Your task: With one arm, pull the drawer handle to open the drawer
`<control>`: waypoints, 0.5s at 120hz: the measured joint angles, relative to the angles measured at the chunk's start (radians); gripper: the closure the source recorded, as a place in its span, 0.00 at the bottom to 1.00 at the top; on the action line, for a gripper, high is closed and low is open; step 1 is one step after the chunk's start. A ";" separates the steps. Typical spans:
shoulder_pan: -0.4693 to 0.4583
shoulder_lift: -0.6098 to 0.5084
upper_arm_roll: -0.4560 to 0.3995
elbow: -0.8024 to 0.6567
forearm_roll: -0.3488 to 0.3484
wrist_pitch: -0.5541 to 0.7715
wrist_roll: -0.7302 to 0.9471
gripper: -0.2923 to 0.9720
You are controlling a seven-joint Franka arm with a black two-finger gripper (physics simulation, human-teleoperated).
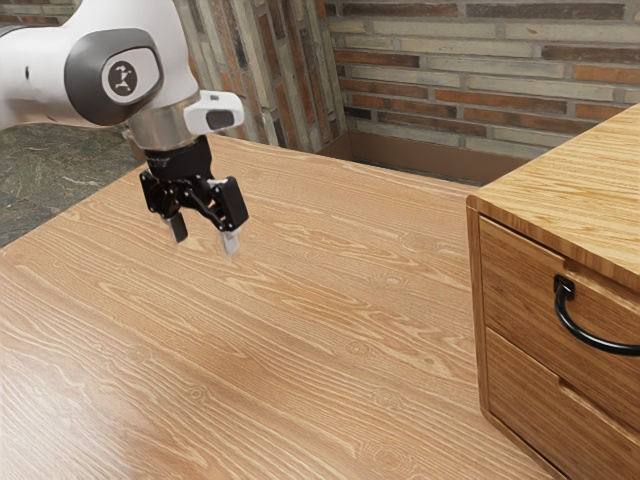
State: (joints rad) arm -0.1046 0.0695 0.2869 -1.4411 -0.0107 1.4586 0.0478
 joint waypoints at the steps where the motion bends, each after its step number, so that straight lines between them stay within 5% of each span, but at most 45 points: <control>1: 0.000 0.000 0.000 0.000 0.000 0.001 0.000 0.23; 29: -0.005 -0.001 0.001 0.003 -0.001 0.013 0.005 0.23; 40: -0.004 -0.022 -0.017 0.151 0.013 -0.025 -0.005 0.23; 60: -0.052 -0.028 -0.034 0.210 0.003 -0.085 -0.214 0.23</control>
State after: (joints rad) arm -0.1569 0.0414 0.2524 -1.2309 -0.0073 1.3739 -0.1664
